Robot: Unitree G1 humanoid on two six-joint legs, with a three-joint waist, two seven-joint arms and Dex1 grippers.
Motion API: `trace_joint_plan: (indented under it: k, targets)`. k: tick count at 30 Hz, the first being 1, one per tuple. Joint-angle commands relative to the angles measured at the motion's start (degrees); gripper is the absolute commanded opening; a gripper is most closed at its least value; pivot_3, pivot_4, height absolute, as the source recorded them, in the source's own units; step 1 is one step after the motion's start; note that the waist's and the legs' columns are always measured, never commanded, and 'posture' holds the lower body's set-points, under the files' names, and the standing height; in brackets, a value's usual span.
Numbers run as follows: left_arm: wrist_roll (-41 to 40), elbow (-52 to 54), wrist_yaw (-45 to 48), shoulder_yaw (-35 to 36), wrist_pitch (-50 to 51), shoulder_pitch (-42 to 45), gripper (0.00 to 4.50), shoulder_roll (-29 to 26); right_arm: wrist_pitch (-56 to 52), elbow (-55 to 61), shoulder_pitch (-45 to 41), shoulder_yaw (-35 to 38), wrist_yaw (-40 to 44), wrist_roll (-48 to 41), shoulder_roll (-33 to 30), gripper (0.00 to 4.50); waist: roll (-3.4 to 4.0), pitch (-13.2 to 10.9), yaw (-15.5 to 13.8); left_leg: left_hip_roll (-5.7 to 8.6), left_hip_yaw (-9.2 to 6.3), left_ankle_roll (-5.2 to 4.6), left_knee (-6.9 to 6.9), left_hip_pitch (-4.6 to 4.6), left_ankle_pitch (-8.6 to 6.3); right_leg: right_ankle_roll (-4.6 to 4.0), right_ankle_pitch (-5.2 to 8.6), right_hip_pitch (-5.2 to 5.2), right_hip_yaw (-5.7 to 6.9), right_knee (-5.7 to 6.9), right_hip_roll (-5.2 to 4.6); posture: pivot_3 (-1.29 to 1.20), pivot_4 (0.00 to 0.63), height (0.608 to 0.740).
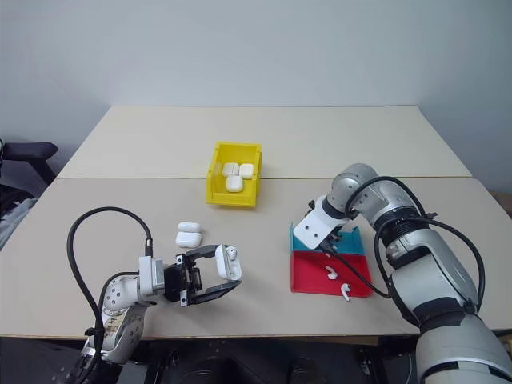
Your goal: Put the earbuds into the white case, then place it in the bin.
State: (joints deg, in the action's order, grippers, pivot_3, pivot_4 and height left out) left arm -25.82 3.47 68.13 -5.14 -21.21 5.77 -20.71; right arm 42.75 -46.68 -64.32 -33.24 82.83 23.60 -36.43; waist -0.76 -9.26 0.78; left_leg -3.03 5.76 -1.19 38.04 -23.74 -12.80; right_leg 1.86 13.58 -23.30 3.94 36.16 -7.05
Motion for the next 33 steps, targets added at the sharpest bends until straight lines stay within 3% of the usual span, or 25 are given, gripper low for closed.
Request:
trace_joint_plan:
  k: [1,23,25,33]
  targets:
    - [0.0,1.4,-0.3,0.0,-1.3,0.1,2.83,-0.3,1.5,0.3,-1.1,0.1,-0.1,-0.3,0.0,2.37,0.00,0.0,0.0,0.00,0.00,0.00,0.00,0.00,0.00,0.00,0.00,0.00,0.00,0.00,0.00,0.00,0.150,0.740]
    - [0.3,1.8,-1.2,0.0,-1.7,-0.7,2.83,-0.6,4.8,-0.7,-1.2,-0.8,-0.2,0.8,0.4,2.37,0.01,0.0,0.0,-0.01,0.00,0.00,0.00,0.05,0.00,-0.01,0.00,0.03,0.00,0.01,0.00,0.00,0.150,0.740]
    - [0.3,1.9,-1.2,0.0,-1.6,-0.7,2.83,-0.6,4.7,-0.7,-1.1,-0.7,-0.8,1.0,0.5,2.01,0.01,0.0,0.0,-0.01,0.00,0.00,0.00,0.05,0.00,-0.01,0.00,0.03,0.00,0.01,0.00,0.00,0.150,0.740]
    - [0.4,2.2,-1.5,0.1,-1.4,-0.8,2.83,-1.0,4.6,-0.6,-1.0,-0.8,-1.2,1.1,0.8,2.01,0.01,0.0,0.0,-0.01,0.00,0.00,0.00,0.05,0.00,-0.01,0.00,0.03,0.00,0.02,0.00,0.00,0.150,0.740]
